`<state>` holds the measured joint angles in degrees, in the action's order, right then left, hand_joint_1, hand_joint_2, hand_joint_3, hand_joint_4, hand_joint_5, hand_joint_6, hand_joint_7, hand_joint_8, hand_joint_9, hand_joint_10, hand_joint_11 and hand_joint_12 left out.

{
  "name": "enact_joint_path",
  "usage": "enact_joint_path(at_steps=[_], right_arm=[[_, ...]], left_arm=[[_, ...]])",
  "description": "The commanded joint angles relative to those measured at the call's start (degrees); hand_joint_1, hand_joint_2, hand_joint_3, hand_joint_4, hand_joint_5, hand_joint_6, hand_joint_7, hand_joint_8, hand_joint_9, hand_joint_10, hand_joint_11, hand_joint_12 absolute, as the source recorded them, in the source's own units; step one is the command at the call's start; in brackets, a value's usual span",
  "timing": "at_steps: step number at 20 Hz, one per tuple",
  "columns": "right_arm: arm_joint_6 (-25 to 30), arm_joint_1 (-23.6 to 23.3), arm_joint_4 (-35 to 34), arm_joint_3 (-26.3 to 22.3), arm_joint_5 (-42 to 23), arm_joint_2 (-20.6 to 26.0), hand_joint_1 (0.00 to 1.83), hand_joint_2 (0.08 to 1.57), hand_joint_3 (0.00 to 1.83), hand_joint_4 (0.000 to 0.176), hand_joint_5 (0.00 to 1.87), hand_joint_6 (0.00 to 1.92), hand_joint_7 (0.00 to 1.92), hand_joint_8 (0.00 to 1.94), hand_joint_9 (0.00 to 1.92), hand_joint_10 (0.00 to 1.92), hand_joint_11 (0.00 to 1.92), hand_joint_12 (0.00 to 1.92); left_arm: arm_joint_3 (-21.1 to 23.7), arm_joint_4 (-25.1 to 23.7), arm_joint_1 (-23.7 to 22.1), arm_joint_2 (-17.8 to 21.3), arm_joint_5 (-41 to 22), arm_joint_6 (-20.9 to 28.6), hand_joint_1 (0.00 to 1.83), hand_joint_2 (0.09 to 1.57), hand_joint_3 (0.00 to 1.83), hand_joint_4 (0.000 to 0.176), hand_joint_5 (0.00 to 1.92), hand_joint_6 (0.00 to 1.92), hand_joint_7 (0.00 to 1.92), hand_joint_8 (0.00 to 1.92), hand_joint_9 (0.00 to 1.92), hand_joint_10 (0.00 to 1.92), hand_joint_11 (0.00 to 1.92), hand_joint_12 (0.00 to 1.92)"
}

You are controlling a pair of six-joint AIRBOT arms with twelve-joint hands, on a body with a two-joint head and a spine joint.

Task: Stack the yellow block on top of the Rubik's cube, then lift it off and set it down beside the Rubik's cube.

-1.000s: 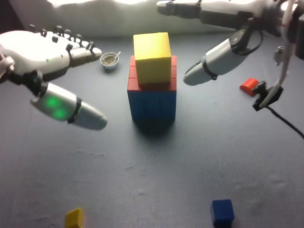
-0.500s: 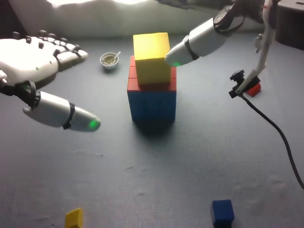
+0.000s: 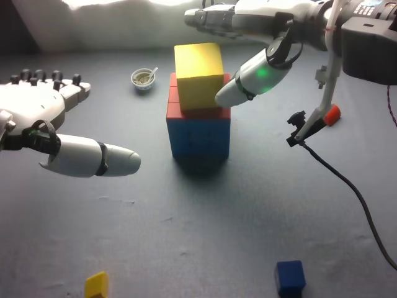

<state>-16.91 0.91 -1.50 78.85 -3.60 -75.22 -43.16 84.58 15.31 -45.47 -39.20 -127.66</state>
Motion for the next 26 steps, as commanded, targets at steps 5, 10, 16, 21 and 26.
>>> enact_joint_path(at_steps=[5, 10, 16, 21, 26], right_arm=[[1.17, 0.12, -0.28, 2.33, -7.05, -1.27, 1.33, 0.94, 0.00, 0.000, 0.00, 0.00, 0.00, 0.00, 0.00, 0.00, 0.00, 0.00], [2.02, 0.18, -0.02, 2.55, -7.89, -2.24, 1.36, 0.95, 0.00, 0.000, 0.00, 0.00, 0.00, 0.00, 0.00, 0.00, 0.00, 0.00], [6.42, 0.81, 0.01, 2.53, -8.92, -2.48, 1.30, 0.97, 0.01, 0.000, 0.00, 0.00, 0.00, 0.00, 0.00, 0.00, 0.00, 0.00], [7.28, 1.77, 0.08, 2.52, -8.92, -2.82, 1.27, 0.97, 0.01, 0.000, 0.00, 0.00, 0.00, 0.00, 0.00, 0.00, 0.00, 0.00], [7.28, 2.04, 0.75, 2.52, -9.41, -2.84, 1.26, 0.98, 0.01, 0.000, 0.00, 0.00, 0.00, 0.00, 0.00, 0.00, 0.00, 0.00]], left_arm=[[4.33, 1.73, -0.35, 1.17, -13.96, -0.01, 0.12, 0.80, 0.00, 0.000, 0.00, 0.00, 0.00, 0.00, 0.01, 0.00, 0.04, 0.05], [7.95, 4.59, -0.23, 0.59, -20.43, 1.47, 0.12, 0.82, 0.01, 0.000, 0.00, 0.00, 0.00, 0.00, 0.01, 0.00, 0.03, 0.06], [9.65, 4.95, -0.31, -0.83, -23.60, 3.08, 0.11, 0.80, 0.00, 0.000, 0.00, 0.00, 0.00, 0.00, 0.02, 0.00, 0.03, 0.08], [10.18, 5.44, -0.31, -1.00, -24.34, 3.70, 0.13, 0.81, 0.00, 0.000, 0.00, 0.00, 0.02, 0.00, 0.03, 0.00, 0.00, 0.21], [10.64, 5.99, -0.16, -1.01, -26.80, 3.87, 0.11, 0.81, 0.00, 0.000, 0.00, 0.00, 0.00, 0.00, 0.00, 0.00, 0.00, 0.15]])
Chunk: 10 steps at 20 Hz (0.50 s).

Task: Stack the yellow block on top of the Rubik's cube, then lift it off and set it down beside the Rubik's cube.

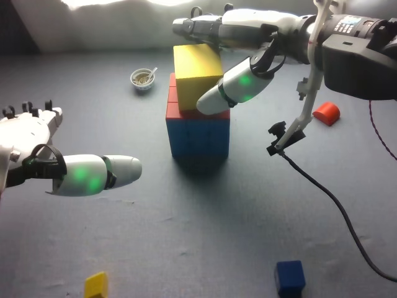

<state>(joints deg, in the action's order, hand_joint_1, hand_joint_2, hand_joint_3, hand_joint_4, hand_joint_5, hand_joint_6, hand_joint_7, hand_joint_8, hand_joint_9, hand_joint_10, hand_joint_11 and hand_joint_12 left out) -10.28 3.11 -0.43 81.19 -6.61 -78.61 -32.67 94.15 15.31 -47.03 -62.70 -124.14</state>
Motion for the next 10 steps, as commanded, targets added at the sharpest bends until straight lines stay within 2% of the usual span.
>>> enact_joint_path(at_steps=[1, 5, 9, 10], right_arm=[[0.66, -0.17, -0.32, 0.18, -6.49, 0.55, 1.27, 0.99, 0.01, 0.000, 0.00, 0.00, 0.00, 0.00, 0.00, 0.00, 0.00, 0.00], [0.66, -0.04, -0.21, 0.20, -7.12, 0.62, 1.21, 0.99, 0.01, 0.000, 0.00, 0.00, 0.00, 0.00, 0.00, 0.00, 0.00, 0.00], [0.66, 0.14, -0.08, 0.20, -7.53, 0.64, 1.18, 1.06, 0.04, 0.000, 0.00, 0.00, 0.00, 0.00, 0.00, 0.00, 0.00, 0.00], [0.66, 0.14, 0.09, 0.21, -7.70, 0.68, 1.19, 1.09, 0.00, 0.000, 0.12, 0.00, 0.16, 0.00, 0.14, 0.03, 0.00, 0.33]], left_arm=[[0.19, -3.34, -0.10, 0.53, -3.30, 0.38, 0.09, 0.81, 0.00, 0.000, 0.01, 0.00, 0.02, 0.00, 0.03, 0.01, 0.00, 0.21], [0.55, -3.35, 0.62, 0.29, -3.45, 2.14, 0.11, 0.81, 0.00, 0.000, 0.02, 0.00, 0.05, 0.01, 0.06, 0.01, 0.00, 0.24], [0.68, -3.47, 0.84, 0.33, -3.89, 2.30, 0.12, 0.82, 0.00, 0.000, 0.00, 0.00, 0.01, 0.00, 0.03, 0.00, 0.00, 0.16], [0.64, -3.53, 0.84, 0.33, -3.89, 2.29, 0.11, 0.82, 0.00, 0.000, 0.00, 0.00, 0.01, 0.00, 0.03, 0.00, 0.00, 0.14]])
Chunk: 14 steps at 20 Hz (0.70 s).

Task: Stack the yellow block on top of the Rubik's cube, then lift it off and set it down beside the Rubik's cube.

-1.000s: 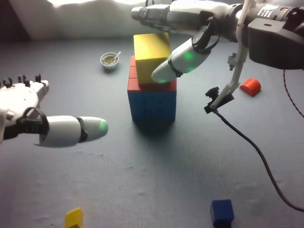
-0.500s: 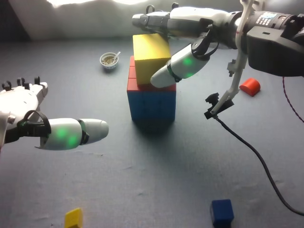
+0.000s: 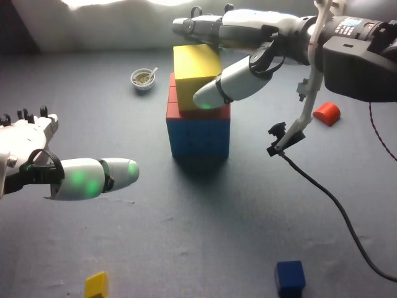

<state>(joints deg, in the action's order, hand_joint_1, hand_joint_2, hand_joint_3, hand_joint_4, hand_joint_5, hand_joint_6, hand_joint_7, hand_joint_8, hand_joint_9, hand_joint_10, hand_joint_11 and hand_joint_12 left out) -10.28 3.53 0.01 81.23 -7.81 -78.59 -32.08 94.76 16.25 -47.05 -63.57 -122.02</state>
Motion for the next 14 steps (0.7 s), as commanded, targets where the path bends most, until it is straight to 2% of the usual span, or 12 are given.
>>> enact_joint_path(at_steps=[1, 3, 4, 6, 7, 8, 9, 10, 11, 12, 13, 14], right_arm=[[0.66, -0.28, -0.17, 0.16, -6.61, 0.76, 1.22, 1.11, 0.00, 0.000, 0.23, 0.03, 0.28, 0.03, 0.23, 0.06, 0.00, 0.67], [0.66, -0.28, 0.21, 0.16, -6.81, 0.89, 1.21, 1.11, 0.00, 0.000, 0.39, 0.06, 0.48, 0.05, 0.37, 0.16, 0.00, 1.11], [0.66, -0.28, 0.56, 0.16, -6.99, 0.95, 1.21, 1.11, 0.00, 0.000, 0.41, 0.06, 0.51, 0.05, 0.38, 0.19, 0.00, 1.17], [0.66, -0.28, 1.42, 0.17, -7.53, 1.08, 1.20, 1.13, 0.00, 0.000, 0.62, 0.11, 0.73, 0.15, 0.43, 0.73, 0.00, 1.56], [0.66, -0.30, 1.42, 0.17, -7.56, 1.12, 1.21, 1.11, 0.00, 0.000, 0.67, 0.15, 0.74, 0.29, 0.43, 0.92, 0.00, 1.66], [0.68, -0.35, 1.42, 0.16, -7.59, 1.20, 1.20, 1.13, 0.00, 0.000, 0.67, 0.17, 0.67, 0.48, 0.39, 1.04, 0.00, 1.70], [1.19, -0.41, 1.42, 0.15, -7.93, 1.39, 1.29, 1.19, 0.01, 0.000, 0.70, 0.22, 0.76, 1.15, 0.40, 1.14, 0.00, 1.76], [1.88, -0.69, 1.42, 0.15, -8.14, 1.72, 1.31, 1.20, 0.00, 0.000, 0.72, 0.31, 0.77, 1.29, 0.45, 1.19, 0.01, 1.80], [2.08, -0.93, 1.45, 0.13, -8.13, 1.96, 1.18, 1.25, 0.00, 0.000, 0.66, 1.28, 0.81, 1.43, 0.53, 1.36, 0.10, 1.89], [2.59, -1.18, 1.91, 0.13, -8.13, 2.22, 1.18, 1.25, 0.00, 0.000, 0.66, 1.28, 0.81, 1.43, 0.53, 1.36, 0.10, 1.89], [5.22, -1.53, 4.54, 0.04, -8.13, 2.74, 1.30, 1.26, 0.00, 0.000, 0.65, 1.29, 0.81, 1.44, 0.59, 1.62, 0.14, 1.90], [5.25, -1.78, 4.55, -0.47, -8.13, 3.41, 1.30, 1.26, 0.00, 0.000, 0.65, 1.29, 0.81, 1.44, 0.59, 1.62, 0.14, 1.90]], left_arm=[[0.02, -4.14, -0.10, 0.35, -3.01, 0.17, 0.12, 0.83, 0.00, 0.000, 0.01, 0.00, 0.03, 0.00, 0.04, 0.00, 0.00, 0.21], [0.08, -3.96, -0.11, 0.34, -3.01, 0.14, 0.12, 0.84, 0.00, 0.000, 0.00, 0.00, 0.00, 0.00, 0.01, 0.00, 0.00, 0.17], [0.12, -3.92, -0.14, 0.33, -3.01, 0.13, 0.12, 0.84, 0.00, 0.000, 0.00, 0.00, 0.00, 0.00, 0.01, 0.00, 0.00, 0.16], [0.14, -3.71, -0.32, 0.31, -3.01, 0.11, 0.11, 0.84, 0.00, 0.000, 0.00, 0.00, 0.01, 0.00, 0.02, 0.00, 0.00, 0.20], [0.14, -3.64, -0.40, 0.31, -3.01, 0.10, 0.11, 0.84, 0.00, 0.000, 0.00, 0.00, 0.03, 0.01, 0.04, 0.01, 0.00, 0.23], [0.14, -3.60, -0.48, 0.29, -3.01, 0.06, 0.09, 0.85, 0.00, 0.000, 0.00, 0.00, 0.02, 0.00, 0.03, 0.00, 0.00, 0.17], [0.18, -3.48, -0.56, 0.28, -3.01, 0.05, 0.11, 0.85, 0.00, 0.000, 0.00, 0.00, 0.01, 0.00, 0.02, 0.00, 0.00, 0.14], [0.26, -3.43, -0.63, 0.28, -3.02, 0.05, 0.13, 0.84, 0.00, 0.000, 0.02, 0.00, 0.05, 0.00, 0.06, 0.00, 0.00, 0.24], [0.33, -3.36, -0.65, 0.28, -3.02, 0.05, 0.11, 0.84, 0.00, 0.000, 0.01, 0.00, 0.03, 0.00, 0.04, 0.00, 0.00, 0.20], [0.40, -3.36, -0.68, 0.28, -3.02, 0.05, 0.11, 0.84, 0.00, 0.000, 0.01, 0.00, 0.03, 0.00, 0.04, 0.00, 0.00, 0.20], [0.53, -3.36, -0.74, 0.28, -3.11, -0.10, 0.09, 0.84, 0.00, 0.000, 0.00, 0.00, 0.03, 0.00, 0.05, 0.01, 0.00, 0.18], [0.64, -3.36, -0.77, 0.28, -3.25, -0.12, 0.09, 0.84, 0.00, 0.000, 0.00, 0.00, 0.03, 0.00, 0.05, 0.01, 0.00, 0.18]])
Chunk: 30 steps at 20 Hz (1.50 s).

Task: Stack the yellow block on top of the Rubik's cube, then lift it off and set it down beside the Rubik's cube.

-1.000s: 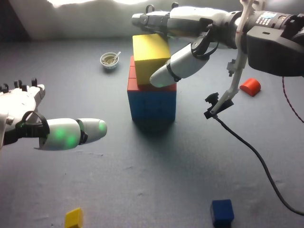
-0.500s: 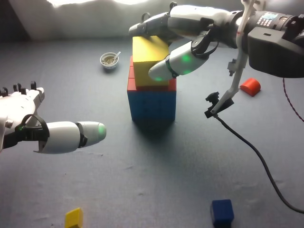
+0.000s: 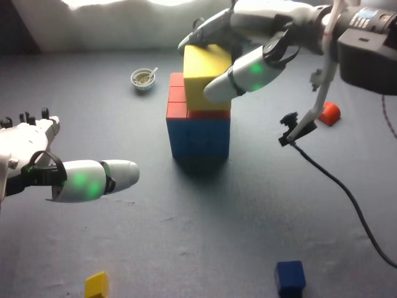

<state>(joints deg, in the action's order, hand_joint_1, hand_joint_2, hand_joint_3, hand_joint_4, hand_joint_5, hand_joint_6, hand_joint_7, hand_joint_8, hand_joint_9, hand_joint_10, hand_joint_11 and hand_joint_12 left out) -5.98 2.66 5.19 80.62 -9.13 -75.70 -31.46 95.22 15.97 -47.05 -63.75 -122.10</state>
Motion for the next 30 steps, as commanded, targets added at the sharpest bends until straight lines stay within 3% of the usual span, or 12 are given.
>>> enact_joint_path(at_steps=[1, 4, 5, 8, 13, 14, 16, 20, 21, 23, 27, 30], right_arm=[[0.94, -1.07, -0.42, -0.77, -6.83, 1.57, 1.32, 1.27, 0.00, 0.000, 0.62, 1.34, 0.79, 1.47, 0.57, 1.69, 0.11, 1.92], [0.95, -1.23, 2.82, -4.97, -7.38, 5.86, 1.16, 1.27, 0.00, 0.000, 0.65, 1.35, 0.77, 1.53, 0.52, 1.56, 0.11, 1.92], [0.95, -1.27, 4.08, -7.09, -8.02, 7.87, 1.18, 1.26, 0.01, 0.000, 0.65, 1.35, 0.78, 1.50, 0.54, 1.56, 0.13, 1.91], [0.66, -0.73, 4.29, -13.49, -8.46, 13.42, 1.32, 1.27, 0.00, 0.000, 0.62, 1.38, 0.77, 1.46, 0.58, 1.66, 0.13, 1.90], [0.41, 4.07, 4.33, -20.25, -9.26, 18.74, 1.32, 1.27, 0.00, 0.000, 0.63, 1.36, 0.76, 1.48, 0.56, 1.68, 0.13, 1.91], [0.29, 5.23, 4.33, -21.44, -9.50, 19.55, 1.17, 1.26, 0.00, 0.000, 0.66, 1.33, 0.78, 1.49, 0.54, 1.52, 0.16, 1.89], [-0.46, 7.52, 4.34, -23.96, -10.58, 21.06, 1.16, 1.27, 0.00, 0.000, 0.65, 1.35, 0.78, 1.50, 0.54, 1.50, 0.16, 1.88], [-3.97, 11.16, 2.69, -26.34, -14.33, 21.69, 1.32, 1.25, 0.00, 0.000, 0.67, 1.29, 0.80, 1.43, 0.61, 1.65, 0.17, 1.89], [-10.78, 12.95, -4.19, -26.80, -16.50, 21.69, 1.18, 1.25, 0.00, 0.000, 0.69, 1.29, 0.80, 1.46, 0.57, 1.49, 0.18, 1.86], [-14.90, 15.43, -7.80, -26.81, -19.59, 21.47, 1.17, 1.25, 0.00, 0.000, 0.69, 1.30, 0.80, 1.47, 0.56, 1.48, 0.17, 1.87], [-17.05, 19.70, -10.40, -26.81, -30.57, 20.57, 1.16, 1.26, 0.00, 0.000, 0.67, 1.32, 0.79, 1.49, 0.54, 1.49, 0.14, 1.89], [-17.79, 21.90, -10.63, -26.81, -33.31, 19.36, 1.17, 1.24, 0.00, 0.000, 0.70, 1.29, 0.82, 1.44, 0.58, 1.48, 0.19, 1.85]], left_arm=[[0.12, -3.82, -0.53, 0.28, -3.15, -0.06, 0.10, 0.86, 0.01, 0.000, 0.00, 0.00, 0.02, 0.00, 0.03, 0.00, 0.00, 0.15], [0.24, -3.88, -0.77, 0.26, -3.33, -0.28, 0.12, 0.85, 0.00, 0.000, 0.00, 0.00, 0.01, 0.00, 0.03, 0.00, 0.00, 0.16], [0.24, -3.94, -0.82, 0.27, -3.36, -0.29, 0.12, 0.85, 0.00, 0.000, 0.03, 0.00, 0.06, 0.00, 0.08, 0.00, 0.00, 0.29], [0.24, -3.94, -0.94, 0.27, -3.67, -0.34, 0.10, 0.86, 0.00, 0.000, 0.00, 0.00, 0.03, 0.00, 0.04, 0.00, 0.00, 0.22], [0.23, -3.52, -1.05, 0.36, -4.35, -0.53, 0.11, 0.87, 0.00, 0.000, 0.01, 0.00, 0.05, 0.00, 0.06, 0.00, 0.00, 0.26], [0.23, -3.52, -1.09, 0.36, -4.61, -0.52, 0.12, 0.87, 0.00, 0.000, 0.03, 0.01, 0.06, 0.00, 0.07, 0.00, 0.00, 0.29], [0.21, -3.52, -1.22, 0.36, -5.20, -0.51, 0.10, 0.88, 0.00, 0.000, 0.01, 0.00, 0.04, 0.00, 0.05, 0.00, 0.00, 0.25], [0.17, -3.47, -1.37, 0.36, -5.87, -0.31, 0.12, 0.87, 0.00, 0.000, 0.03, 0.00, 0.06, 0.01, 0.08, 0.01, 0.00, 0.30], [0.17, -3.36, -1.44, 0.36, -5.95, -0.26, 0.11, 0.89, 0.01, 0.000, 0.02, 0.00, 0.06, 0.00, 0.07, 0.00, 0.00, 0.28], [0.23, -3.04, -1.52, 0.34, -6.40, -0.26, 0.11, 0.90, 0.01, 0.000, 0.02, 0.00, 0.06, 0.00, 0.07, 0.00, 0.00, 0.27], [0.25, -2.80, -1.52, 0.33, -6.74, -0.21, 0.11, 0.91, 0.00, 0.000, 0.06, 0.00, 0.10, 0.01, 0.12, 0.01, 0.00, 0.36], [0.31, -2.80, -1.48, 0.33, -6.74, -0.22, 0.12, 0.91, 0.00, 0.000, 0.05, 0.00, 0.09, 0.00, 0.09, 0.00, 0.00, 0.33]])
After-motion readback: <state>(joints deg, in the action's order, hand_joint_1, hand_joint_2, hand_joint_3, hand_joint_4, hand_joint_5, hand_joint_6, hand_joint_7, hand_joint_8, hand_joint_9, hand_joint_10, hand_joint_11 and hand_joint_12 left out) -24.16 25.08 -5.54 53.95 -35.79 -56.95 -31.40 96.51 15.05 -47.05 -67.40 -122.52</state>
